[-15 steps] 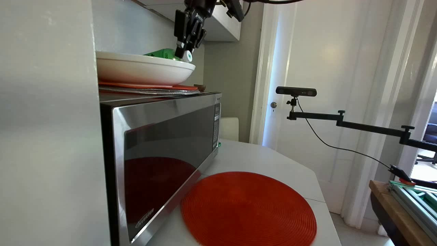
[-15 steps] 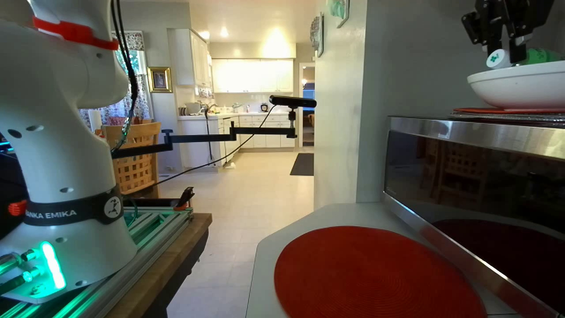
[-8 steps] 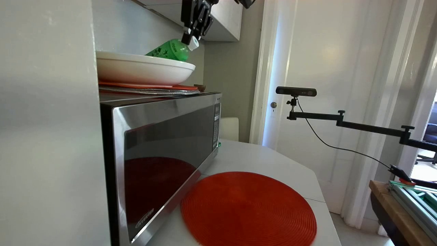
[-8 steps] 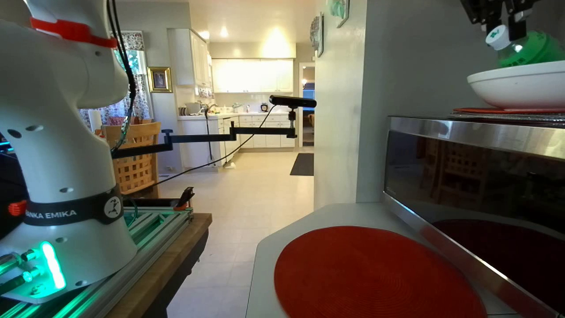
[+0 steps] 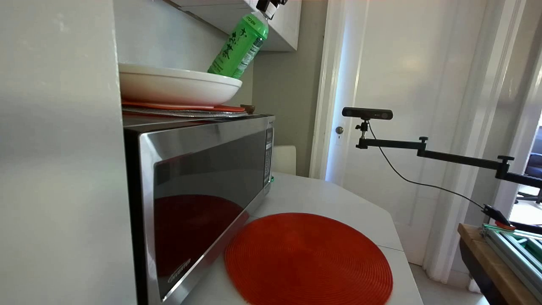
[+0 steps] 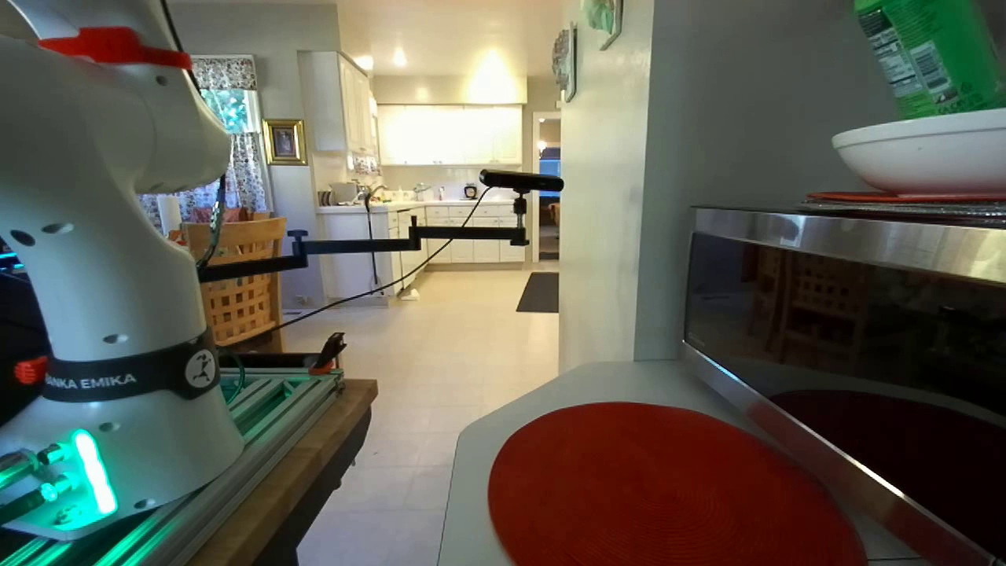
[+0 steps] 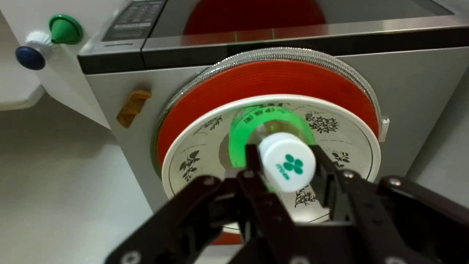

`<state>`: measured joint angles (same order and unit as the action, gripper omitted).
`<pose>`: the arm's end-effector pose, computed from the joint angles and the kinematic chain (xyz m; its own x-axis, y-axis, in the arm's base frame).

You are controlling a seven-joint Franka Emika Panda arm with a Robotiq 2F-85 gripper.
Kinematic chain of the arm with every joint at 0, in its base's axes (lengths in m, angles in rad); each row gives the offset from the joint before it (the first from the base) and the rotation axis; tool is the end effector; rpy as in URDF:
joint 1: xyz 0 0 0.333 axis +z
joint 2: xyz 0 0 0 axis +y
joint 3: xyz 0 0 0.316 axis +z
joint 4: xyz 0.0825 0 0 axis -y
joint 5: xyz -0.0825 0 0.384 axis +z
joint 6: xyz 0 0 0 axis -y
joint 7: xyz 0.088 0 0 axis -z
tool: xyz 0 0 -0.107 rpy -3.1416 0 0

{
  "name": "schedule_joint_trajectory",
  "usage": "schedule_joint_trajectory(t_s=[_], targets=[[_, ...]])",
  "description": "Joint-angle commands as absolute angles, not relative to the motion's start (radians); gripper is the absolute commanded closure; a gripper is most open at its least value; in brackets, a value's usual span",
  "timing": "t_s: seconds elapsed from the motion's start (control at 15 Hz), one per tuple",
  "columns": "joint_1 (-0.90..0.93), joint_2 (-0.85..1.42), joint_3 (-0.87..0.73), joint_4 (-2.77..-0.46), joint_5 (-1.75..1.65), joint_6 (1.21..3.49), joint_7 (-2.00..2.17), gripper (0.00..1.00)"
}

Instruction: Put the bottle on the countertop

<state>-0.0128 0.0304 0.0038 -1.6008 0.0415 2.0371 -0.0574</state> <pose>0.6034 -0.0031 0.6420 0.9177 0.0304 0.3962 0.0412 -0.9990 -0.0188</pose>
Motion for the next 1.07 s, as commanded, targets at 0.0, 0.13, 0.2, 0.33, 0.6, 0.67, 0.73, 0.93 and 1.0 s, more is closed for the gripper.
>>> schedule_joint_trajectory(t_s=[0.0,0.13,0.2,0.33,0.6,0.67,0.73,0.93,1.0], targets=[[-0.015,-0.04,-0.004,-1.705,0.075,2.114,-0.1,0.88],[-0.015,-0.072,-0.008,-1.746,0.105,2.102,-0.129,0.88],[-0.015,-0.09,-0.011,-1.767,0.116,2.101,-0.144,0.88],[-0.016,-0.129,-0.019,-1.816,0.122,2.132,-0.143,0.88],[-0.019,-0.181,-0.035,-1.881,0.111,2.215,-0.092,0.88],[-0.019,-0.198,-0.039,-1.9,0.114,2.239,-0.086,0.88],[-0.017,-0.215,-0.045,-1.912,0.125,2.245,-0.099,0.88],[-0.012,-0.286,-0.062,-1.964,0.16,2.248,-0.111,0.88],[-0.009,-0.312,-0.069,-1.982,0.177,2.244,-0.124,0.88]])
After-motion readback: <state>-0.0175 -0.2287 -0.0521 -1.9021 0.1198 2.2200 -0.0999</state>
